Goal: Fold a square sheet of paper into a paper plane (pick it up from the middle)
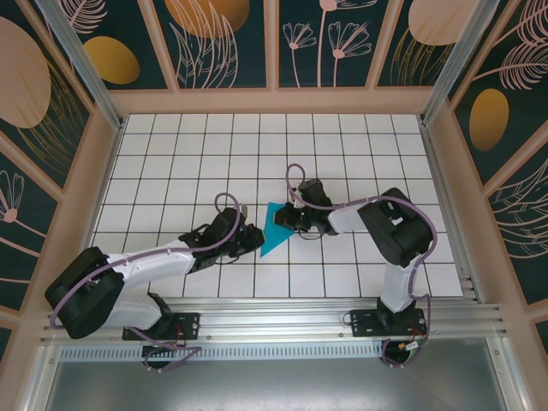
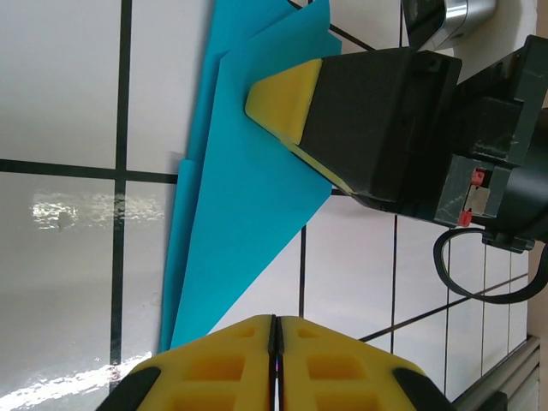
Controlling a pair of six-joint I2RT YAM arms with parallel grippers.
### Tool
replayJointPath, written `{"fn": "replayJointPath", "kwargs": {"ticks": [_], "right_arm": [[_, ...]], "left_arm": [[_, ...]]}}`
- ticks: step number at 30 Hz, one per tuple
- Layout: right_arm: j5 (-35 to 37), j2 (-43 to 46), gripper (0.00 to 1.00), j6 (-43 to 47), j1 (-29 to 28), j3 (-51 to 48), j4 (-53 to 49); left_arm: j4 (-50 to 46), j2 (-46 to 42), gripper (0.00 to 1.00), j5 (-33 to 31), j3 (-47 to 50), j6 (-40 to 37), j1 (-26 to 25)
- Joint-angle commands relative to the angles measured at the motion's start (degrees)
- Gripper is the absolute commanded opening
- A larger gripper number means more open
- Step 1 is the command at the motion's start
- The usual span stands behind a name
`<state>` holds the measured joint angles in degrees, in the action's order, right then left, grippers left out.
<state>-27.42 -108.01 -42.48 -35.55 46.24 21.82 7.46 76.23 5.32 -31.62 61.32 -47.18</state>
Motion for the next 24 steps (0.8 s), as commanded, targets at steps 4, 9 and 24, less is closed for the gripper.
{"fn": "replayJointPath", "kwargs": {"ticks": [4, 9, 24], "right_arm": [[7.9, -5.5, 0.07, -1.7, -1.4, -3.2, -4.3], [9.0, -5.1, 0.07, -2.0, -1.4, -3.7, -4.6], [8.9, -4.3, 0.07, -2.4, -1.4, -4.5, -4.4]], "left_arm": [[1.0, 2.6, 0.12, -0.3, -2.0, 1.7, 1.3], [8.2, 7.5, 0.11, 5.3, -2.6, 4.3, 1.7], [11.7, 17.9, 0.1, 4.0, -5.3, 4.1, 2.2]]}}
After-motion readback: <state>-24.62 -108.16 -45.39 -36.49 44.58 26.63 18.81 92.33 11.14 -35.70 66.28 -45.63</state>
